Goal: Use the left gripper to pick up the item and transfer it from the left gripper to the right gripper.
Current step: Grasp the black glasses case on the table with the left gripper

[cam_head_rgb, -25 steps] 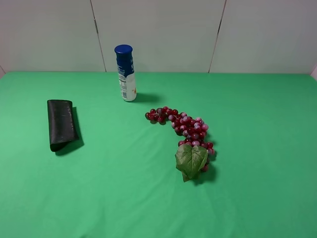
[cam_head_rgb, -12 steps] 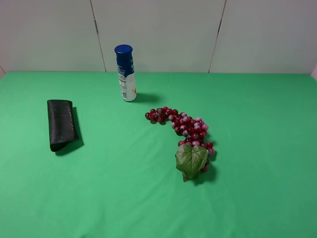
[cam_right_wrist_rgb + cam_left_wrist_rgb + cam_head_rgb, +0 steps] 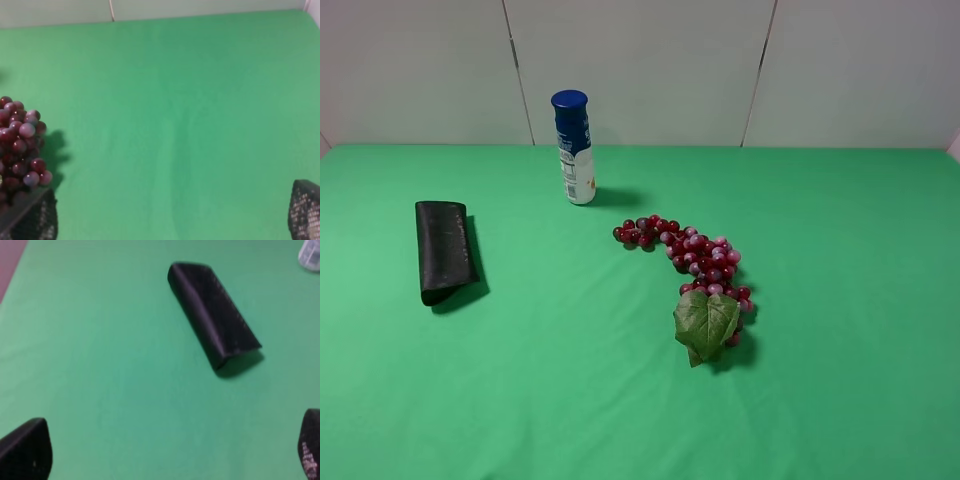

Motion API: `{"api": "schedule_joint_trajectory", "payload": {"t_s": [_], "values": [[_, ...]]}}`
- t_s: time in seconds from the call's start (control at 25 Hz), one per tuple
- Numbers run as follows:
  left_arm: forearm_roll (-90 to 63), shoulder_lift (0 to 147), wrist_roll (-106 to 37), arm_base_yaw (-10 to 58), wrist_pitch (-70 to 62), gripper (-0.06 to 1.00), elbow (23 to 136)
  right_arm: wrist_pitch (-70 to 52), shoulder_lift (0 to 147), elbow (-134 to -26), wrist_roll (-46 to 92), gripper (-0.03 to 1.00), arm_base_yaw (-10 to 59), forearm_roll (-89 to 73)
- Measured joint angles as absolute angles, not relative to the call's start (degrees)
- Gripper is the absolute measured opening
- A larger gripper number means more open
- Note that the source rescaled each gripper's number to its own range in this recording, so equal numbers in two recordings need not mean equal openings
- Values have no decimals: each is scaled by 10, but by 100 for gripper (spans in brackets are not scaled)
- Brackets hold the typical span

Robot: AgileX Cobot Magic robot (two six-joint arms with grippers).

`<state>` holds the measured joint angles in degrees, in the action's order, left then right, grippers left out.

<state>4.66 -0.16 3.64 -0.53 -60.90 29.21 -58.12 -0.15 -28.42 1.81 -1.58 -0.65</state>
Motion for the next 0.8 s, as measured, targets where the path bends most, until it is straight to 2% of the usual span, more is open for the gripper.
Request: {"api": "schedule_joint_trajectory", "payload": {"t_s": [0.24, 0.8], "values": [[48, 75, 58, -5, -611, 100, 333, -581, -2, -284, 18, 100, -16, -6], [43, 367, 126, -5, -590, 100, 399, -581, -2, -284, 18, 100, -16, -6]]}}
